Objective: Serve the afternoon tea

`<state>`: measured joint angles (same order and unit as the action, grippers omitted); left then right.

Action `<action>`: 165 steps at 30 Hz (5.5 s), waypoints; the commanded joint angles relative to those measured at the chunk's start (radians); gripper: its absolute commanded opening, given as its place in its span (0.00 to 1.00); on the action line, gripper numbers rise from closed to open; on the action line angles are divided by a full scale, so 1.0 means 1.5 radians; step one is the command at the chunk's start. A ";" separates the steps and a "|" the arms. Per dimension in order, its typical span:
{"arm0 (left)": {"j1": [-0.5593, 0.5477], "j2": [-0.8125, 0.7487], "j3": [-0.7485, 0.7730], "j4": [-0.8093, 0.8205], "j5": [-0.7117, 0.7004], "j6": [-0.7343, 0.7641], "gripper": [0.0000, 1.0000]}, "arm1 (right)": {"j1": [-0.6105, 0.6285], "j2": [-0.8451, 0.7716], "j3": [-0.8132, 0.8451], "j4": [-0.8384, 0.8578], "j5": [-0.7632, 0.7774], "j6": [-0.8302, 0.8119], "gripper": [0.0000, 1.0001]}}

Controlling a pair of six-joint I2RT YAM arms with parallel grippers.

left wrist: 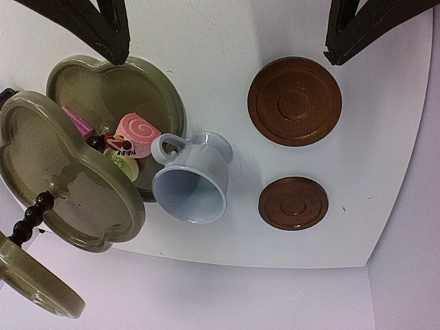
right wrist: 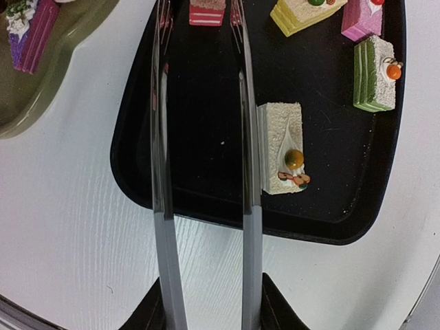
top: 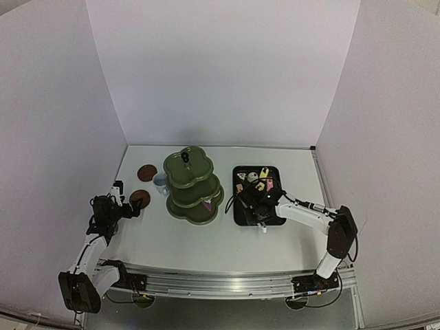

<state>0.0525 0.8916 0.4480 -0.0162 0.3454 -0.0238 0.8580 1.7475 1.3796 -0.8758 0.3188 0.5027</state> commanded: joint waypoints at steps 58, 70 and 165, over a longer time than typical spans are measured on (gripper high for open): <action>0.003 -0.003 0.008 0.042 0.009 -0.017 1.00 | 0.210 0.094 0.247 0.158 -0.213 -0.328 0.00; 0.002 -0.004 0.006 0.043 0.010 -0.011 1.00 | 0.205 0.146 0.203 0.116 -0.076 -0.327 0.00; 0.003 0.010 -0.001 0.044 0.018 0.011 1.00 | 0.005 -0.171 -0.045 -0.151 -0.017 0.007 0.33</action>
<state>0.0525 0.9002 0.4480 0.0270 0.3645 -0.0226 0.9097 1.5382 1.3371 -1.0047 0.2558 0.3989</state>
